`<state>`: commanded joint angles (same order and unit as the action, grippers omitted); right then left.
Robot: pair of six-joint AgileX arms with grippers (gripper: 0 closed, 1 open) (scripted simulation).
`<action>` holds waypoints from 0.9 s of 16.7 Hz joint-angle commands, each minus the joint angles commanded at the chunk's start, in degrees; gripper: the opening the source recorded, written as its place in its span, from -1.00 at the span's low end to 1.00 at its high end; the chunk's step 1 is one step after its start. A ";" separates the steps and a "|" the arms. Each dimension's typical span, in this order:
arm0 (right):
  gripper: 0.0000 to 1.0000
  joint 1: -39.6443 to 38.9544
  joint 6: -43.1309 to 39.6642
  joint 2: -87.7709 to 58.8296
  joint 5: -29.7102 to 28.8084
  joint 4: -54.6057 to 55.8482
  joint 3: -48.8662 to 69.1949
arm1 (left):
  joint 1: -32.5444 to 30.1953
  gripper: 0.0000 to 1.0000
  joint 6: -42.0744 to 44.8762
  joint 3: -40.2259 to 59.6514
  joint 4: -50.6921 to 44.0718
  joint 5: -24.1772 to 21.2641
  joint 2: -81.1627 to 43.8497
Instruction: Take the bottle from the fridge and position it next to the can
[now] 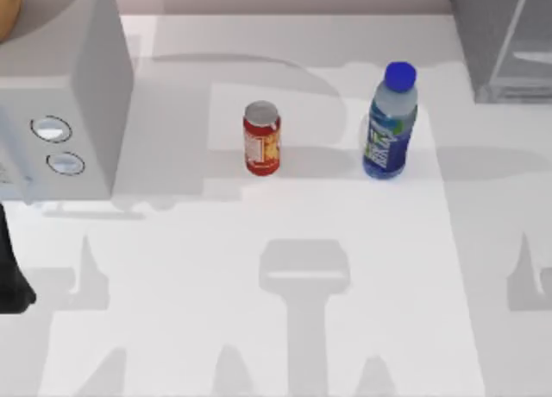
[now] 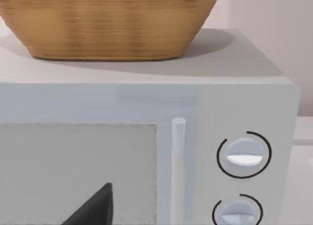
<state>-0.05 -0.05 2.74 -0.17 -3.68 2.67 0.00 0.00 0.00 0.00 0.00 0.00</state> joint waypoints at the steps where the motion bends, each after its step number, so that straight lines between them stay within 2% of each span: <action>1: 1.00 0.03 -0.02 1.67 -0.01 -2.44 1.40 | 0.00 1.00 0.00 0.00 0.00 0.00 0.00; 5: 1.00 0.02 -0.09 10.61 0.08 -17.78 8.77 | 0.00 1.00 0.00 0.00 0.00 0.00 0.00; 15: 1.00 0.14 -0.37 36.14 0.25 -67.44 29.64 | 0.00 1.00 0.00 0.00 0.00 0.00 0.00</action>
<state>0.09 -0.43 38.88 0.07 -71.11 32.31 0.00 0.00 0.00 0.00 0.00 0.00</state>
